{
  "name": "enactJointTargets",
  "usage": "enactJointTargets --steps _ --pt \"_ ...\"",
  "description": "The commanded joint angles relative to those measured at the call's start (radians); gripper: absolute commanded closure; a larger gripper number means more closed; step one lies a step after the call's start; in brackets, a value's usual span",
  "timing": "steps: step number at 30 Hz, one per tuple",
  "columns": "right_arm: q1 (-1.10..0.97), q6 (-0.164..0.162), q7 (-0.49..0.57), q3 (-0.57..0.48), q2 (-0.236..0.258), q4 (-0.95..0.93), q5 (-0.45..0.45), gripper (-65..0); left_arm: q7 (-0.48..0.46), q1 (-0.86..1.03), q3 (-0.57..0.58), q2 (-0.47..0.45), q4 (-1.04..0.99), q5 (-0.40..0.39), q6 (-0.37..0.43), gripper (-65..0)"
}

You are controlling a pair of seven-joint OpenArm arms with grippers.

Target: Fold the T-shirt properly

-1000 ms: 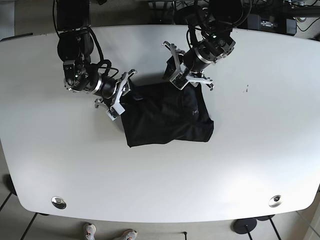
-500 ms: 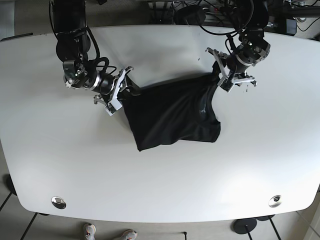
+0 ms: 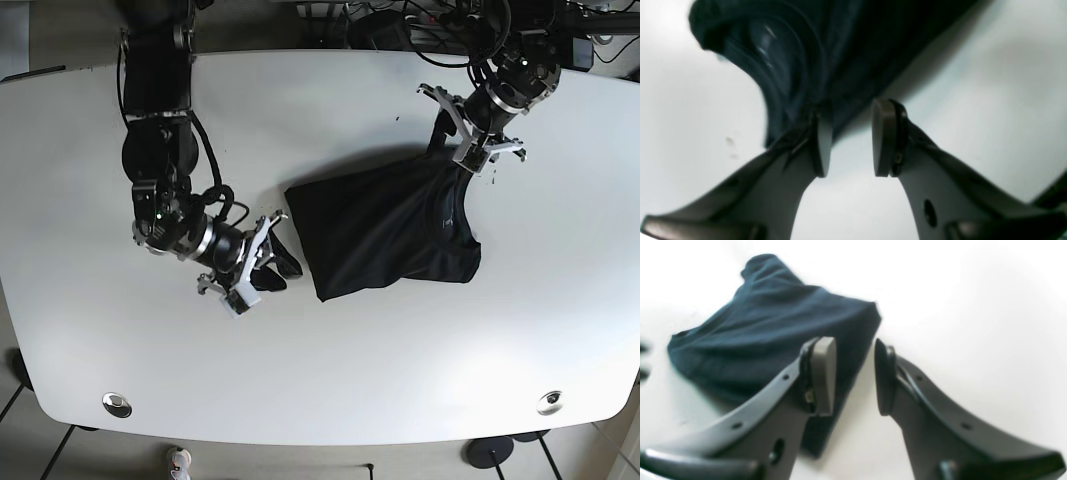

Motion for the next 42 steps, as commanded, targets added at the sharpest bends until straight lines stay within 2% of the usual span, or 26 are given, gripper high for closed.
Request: enactJointTargets --steps 1,4,6,8,10,12,15,19,25,29,33,39,42 --pt "0.103 0.005 0.047 0.005 -0.049 -0.093 -0.052 -18.9 -0.024 -0.007 -0.006 -0.006 0.001 -0.014 -0.001 -18.3" --pt "0.181 0.005 0.197 0.005 -0.129 -0.249 -0.204 -18.9 -0.027 -0.01 -0.007 0.001 -0.032 -0.014 -0.001 -18.2" --pt "0.212 0.005 0.286 0.005 -0.156 -0.334 -0.277 -18.9 -0.03 -0.013 -0.009 0.023 -0.047 -0.014 -0.001 -18.2" --pt "0.237 0.005 0.369 0.005 -0.179 -0.42 -0.339 -18.9 -0.03 -0.013 -0.009 0.023 -0.067 -0.015 0.052 -17.9" --pt "0.26 0.005 0.458 0.005 -0.199 -0.503 -0.389 -18.9 -0.03 -0.014 -0.009 0.023 -0.093 -0.015 0.078 -14.0" --pt "0.289 0.005 0.55 0.005 -0.204 -0.604 -0.425 -18.9 -0.031 -0.016 -0.009 0.023 -0.122 -0.015 0.081 -10.8" --pt "0.336 0.005 0.68 0.01 -0.198 -0.78 -0.455 -18.9 -0.031 -0.04 -0.012 0.021 -0.156 -0.015 0.081 -10.4" --pt "0.355 0.005 0.799 0.008 -0.142 -0.906 -0.452 -18.9 -0.025 -0.116 -0.078 0.021 -0.219 -0.014 0.075 -10.4" --pt "0.29 0.005 0.802 0.013 -0.067 -0.897 -0.448 -18.9 -0.025 -0.257 -0.082 -0.019 -0.38 -0.014 0.075 -10.4" --pt "0.154 0.005 0.792 0.013 -0.029 -0.714 -0.445 -18.7 -0.025 -0.387 -0.076 -0.042 -0.509 -0.014 0.074 -10.6" --pt "0.026 0.005 0.668 0.014 -0.02 -0.495 -0.438 -18.7 -0.03 -0.559 0.021 -0.083 -0.696 -0.015 0.078 -10.6" --pt "-0.13 0.005 0.493 0.011 0.023 -0.225 -0.287 -18.7 -0.033 -0.785 0.096 -0.085 -0.92 -0.014 0.08 -10.7" --pt "-0.199 0.005 0.45 0.013 0.023 -0.125 -0.276 -18.7 -0.082 -0.872 0.125 -0.082 -1.027 -0.014 0.08 -10.7"
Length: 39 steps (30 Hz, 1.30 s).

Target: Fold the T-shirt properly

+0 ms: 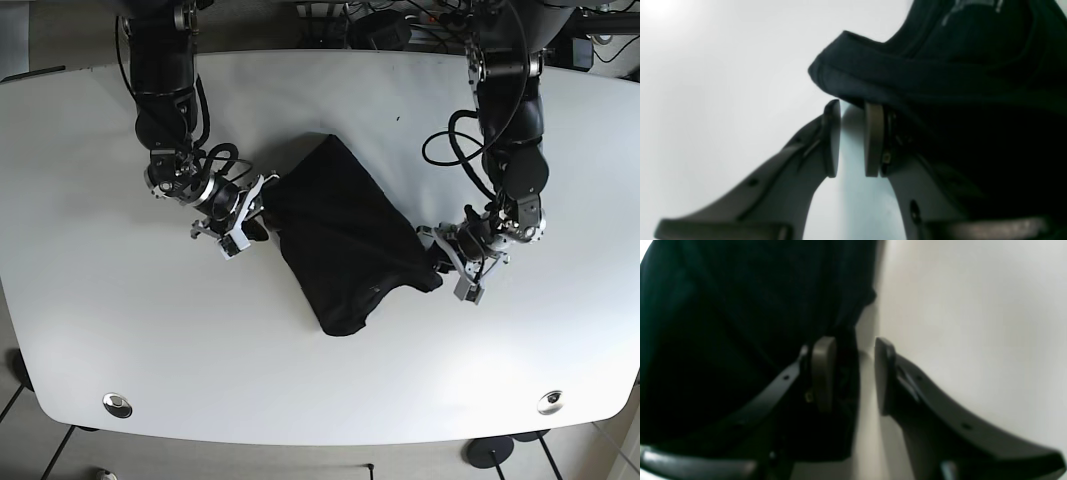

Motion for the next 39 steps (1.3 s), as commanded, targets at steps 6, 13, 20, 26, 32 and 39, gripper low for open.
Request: enactJointTargets --steps 6,13,20,26,32,39 --pt "-0.157 0.011 -0.026 -0.004 -0.028 0.216 0.02 -18.7 -0.153 -0.173 0.134 -0.003 -0.198 -0.015 -0.002 -10.7" --pt "-0.154 0.011 -0.118 0.025 -0.045 0.297 0.023 -18.7 -0.168 -0.216 0.145 -0.069 -0.165 -0.015 -0.002 -10.7" --pt "-0.151 0.011 -0.12 0.164 -0.04 0.391 0.025 -18.7 -0.022 -0.006 0.145 -0.079 0.323 -0.014 0.0 -13.8" --pt "-0.14 0.011 -0.12 0.169 -0.005 0.385 0.026 -18.7 -0.035 0.229 0.209 0.136 0.653 0.095 0.399 -41.0" --pt "-0.137 0.011 -0.12 0.186 -0.002 0.385 0.026 -18.7 -0.196 0.361 0.432 0.184 0.681 0.166 0.701 -49.4" --pt "-0.137 0.011 -0.12 0.213 -0.003 0.383 0.026 -18.7 -0.24 0.373 0.557 0.179 0.432 0.161 0.807 -51.9"
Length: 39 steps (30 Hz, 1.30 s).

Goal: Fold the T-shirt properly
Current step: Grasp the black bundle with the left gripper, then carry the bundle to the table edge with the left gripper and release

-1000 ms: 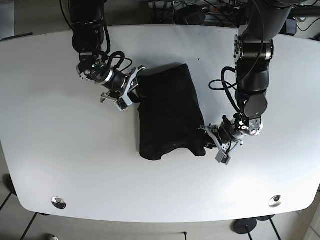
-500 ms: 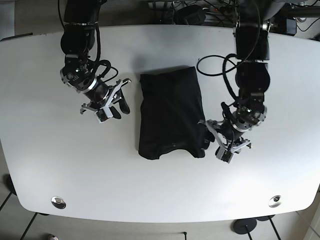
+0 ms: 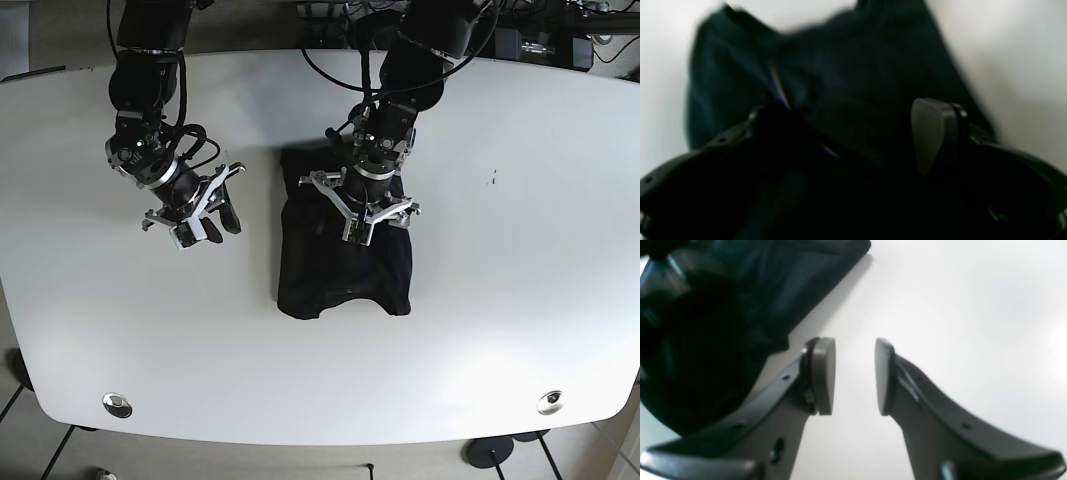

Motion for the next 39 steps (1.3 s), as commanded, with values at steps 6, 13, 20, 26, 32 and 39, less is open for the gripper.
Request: enactJointTargets --steps 6,13,20,26,32,39 --pt "0.018 0.002 0.026 0.003 0.005 0.017 0.019 -18.7 -0.006 0.006 -0.048 -0.146 -0.053 -0.008 -0.216 -51.8" --pt "0.018 0.002 0.026 0.003 0.031 0.017 0.12 -18.7 0.089 0.04 -0.397 -0.392 -0.023 -0.077 -0.538 -51.7" --pt "0.018 0.002 0.026 0.001 0.054 0.017 0.164 -18.7 0.135 0.017 -0.613 -0.677 -0.204 -0.082 -0.758 -51.7" --pt "0.018 0.002 0.026 0.003 0.054 0.022 0.164 -18.7 0.09 -0.016 -0.694 -0.857 -0.449 -0.083 -0.891 -51.7" --pt "0.018 0.002 0.026 0.0 0.054 0.022 0.164 -18.7 -0.003 -0.009 -0.799 -0.924 -0.534 -0.114 -0.897 -51.7" --pt "0.018 0.002 0.026 -0.003 0.054 0.024 0.16 -18.7 0.0 0.084 -0.883 -0.88 -0.348 -0.327 -0.897 -40.7"
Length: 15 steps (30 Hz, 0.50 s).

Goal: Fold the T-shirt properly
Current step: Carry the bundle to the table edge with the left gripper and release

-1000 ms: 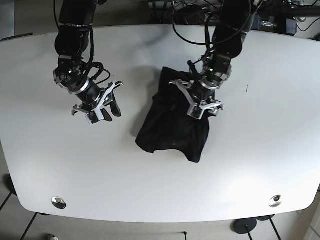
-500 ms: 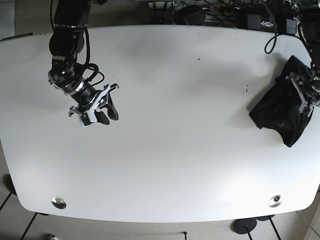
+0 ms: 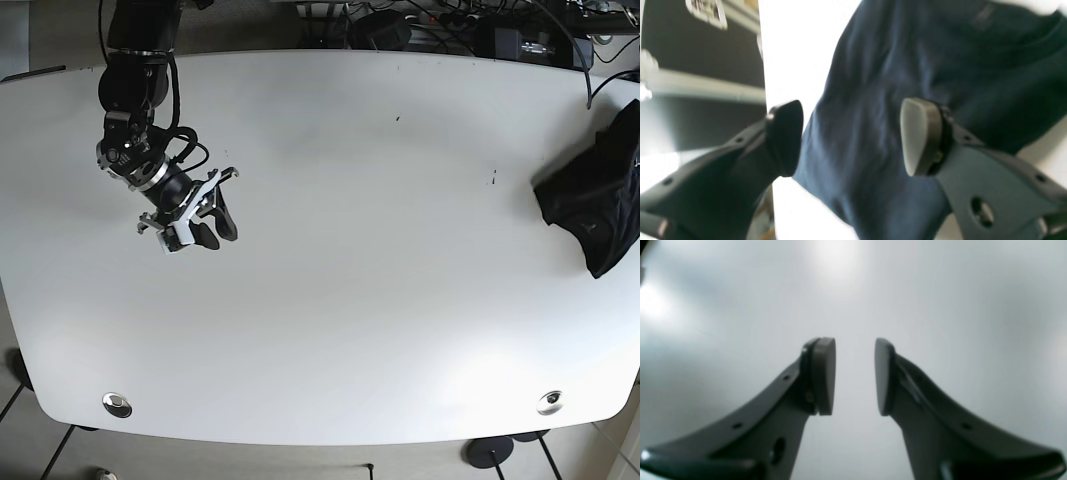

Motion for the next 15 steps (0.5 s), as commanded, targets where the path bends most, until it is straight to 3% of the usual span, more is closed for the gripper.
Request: enactJointTargets --steps 1,8,12,15 --pt "0.015 0.002 0.027 0.001 0.009 0.022 0.016 -18.7 -0.021 -0.007 0.004 0.006 0.05 -0.057 0.002 -40.7" --pt "0.011 0.002 0.027 0.007 0.009 0.018 0.014 -18.7 -0.021 -0.01 0.004 0.083 0.08 -0.157 0.002 -40.8" --pt "0.008 0.002 0.027 0.007 0.009 0.021 0.014 -18.7 -0.026 -0.038 0.004 0.077 -0.018 -0.157 0.002 -41.0" --pt "0.008 0.002 0.027 0.007 0.009 0.018 0.02 -18.7 -0.026 -0.101 0.006 0.081 -0.101 -0.063 0.002 -41.0"
